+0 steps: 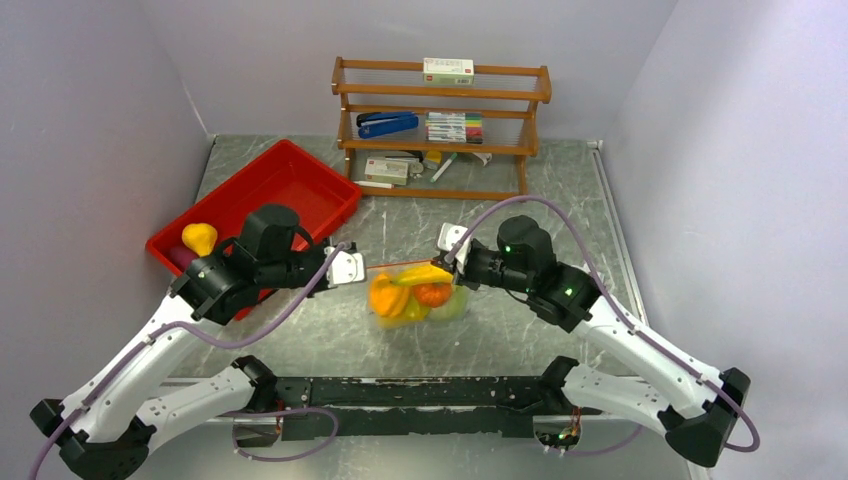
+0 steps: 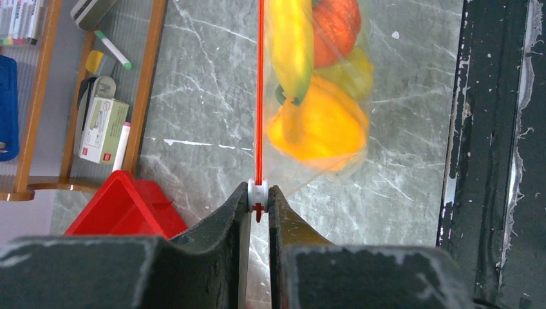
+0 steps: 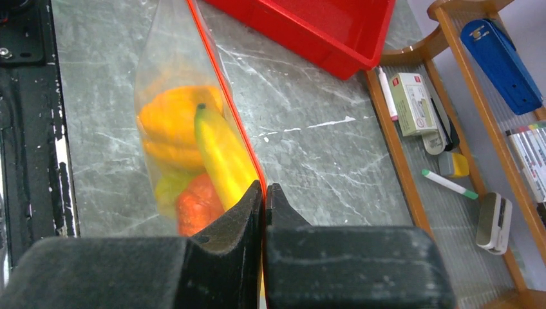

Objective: Place the food in the zip-top bag and seal the zipper
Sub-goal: Place the zipper food storage bag at the center of the board.

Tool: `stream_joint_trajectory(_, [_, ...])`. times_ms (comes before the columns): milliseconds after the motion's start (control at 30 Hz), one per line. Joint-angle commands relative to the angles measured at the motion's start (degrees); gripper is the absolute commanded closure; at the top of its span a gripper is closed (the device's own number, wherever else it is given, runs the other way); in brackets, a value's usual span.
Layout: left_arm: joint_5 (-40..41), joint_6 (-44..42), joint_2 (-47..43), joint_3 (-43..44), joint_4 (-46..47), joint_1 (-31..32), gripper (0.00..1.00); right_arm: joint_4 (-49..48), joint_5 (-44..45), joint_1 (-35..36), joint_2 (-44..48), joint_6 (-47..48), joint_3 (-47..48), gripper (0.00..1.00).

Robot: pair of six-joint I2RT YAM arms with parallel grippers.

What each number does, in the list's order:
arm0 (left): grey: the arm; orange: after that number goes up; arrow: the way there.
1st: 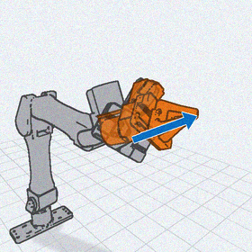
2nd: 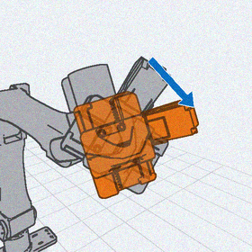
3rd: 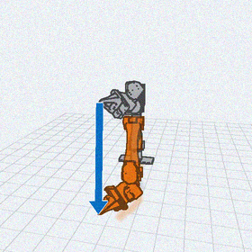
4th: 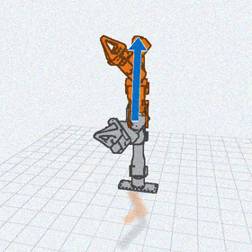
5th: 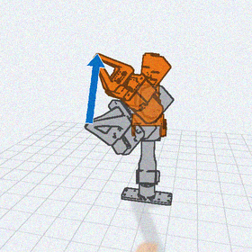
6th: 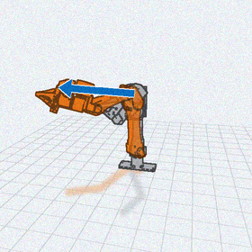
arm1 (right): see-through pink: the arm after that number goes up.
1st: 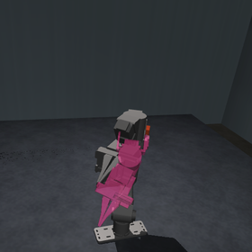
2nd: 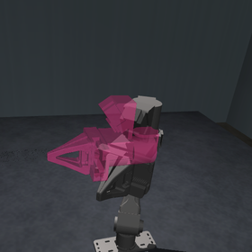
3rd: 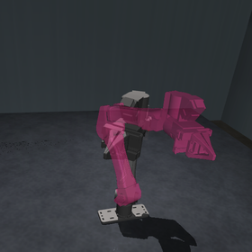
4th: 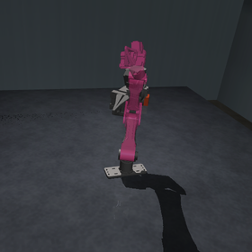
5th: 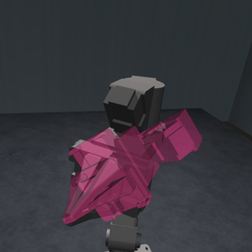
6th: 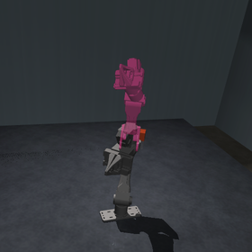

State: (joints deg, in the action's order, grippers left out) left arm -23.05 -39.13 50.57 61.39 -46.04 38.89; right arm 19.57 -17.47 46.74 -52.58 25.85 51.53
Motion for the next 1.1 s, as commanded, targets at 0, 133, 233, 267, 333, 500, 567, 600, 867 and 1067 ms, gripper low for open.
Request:
stream_joint_trajectory(0, [6.2, 0.6, -1.9, -0.6, -5.7, -0.7, 0.93, 3.1, 7.5, -2.2, 2.4, 0.3, 1.0, 1.00])
stream_joint_trajectory(133, [3.8, 1.0, -1.7, -0.3, -3.5, -0.7, 0.93, 1.0, 6.6, -2.1, 2.7, -0.4, 0.3, 1.00])
stream_joint_trajectory(233, [1.8, 2.1, -1.2, -1.4, 4.0, -0.6, 0.93, -4.2, 7.6, -2.4, 1.2, 0.8, -1.2, 1.00])
stream_joint_trajectory(267, [1.8, 2.0, -0.7, -2.1, 6.8, -0.7, 0.93, -5.9, 7.7, -2.9, 0.1, 1.6, -1.6, 1.00])
stream_joint_trajectory(333, [4.2, 1.7, 1.8, -2.2, 12.2, -0.7, 0.93, -7.7, 7.6, -4.7, -2.9, 3.0, -0.1, 1.00])
stream_joint_trajectory(500, [9.2, -1.2, 12.5, 6.0, 18.6, -1.3, 0.93, -9.2, 6.6, -11.9, -9.5, 7.3, 8.0, 1.00])
stream_joint_trajectory(567, [10.6, -2.0, 16.2, 10.3, 21.9, -2.5, 0.93, -8.9, 6.1, -14.3, -12.0, 9.2, 11.4, 1.00])
stream_joint_trajectory(600, [11.3, -2.3, 17.9, 11.9, 23.2, -3.2, 0.93, -8.5, 6.4, -15.0, -13.3, 10.2, 13.1, 1.00])
stream_joint_trajectory(867, [2.7, -4.8, 20.8, 6.7, 26.1, -4.1, 0.93, -11.4, 6.8, -15.5, -11.2, 6.2, 7.9, 1.00])
stream_joint_trajectory(1067, [-8.1, 0.5, 14.7, -11.1, 32.8, -4.2, 0.93, -16.5, 1.8, -15.4, -3.0, -4.9, -12.6, 0.89])
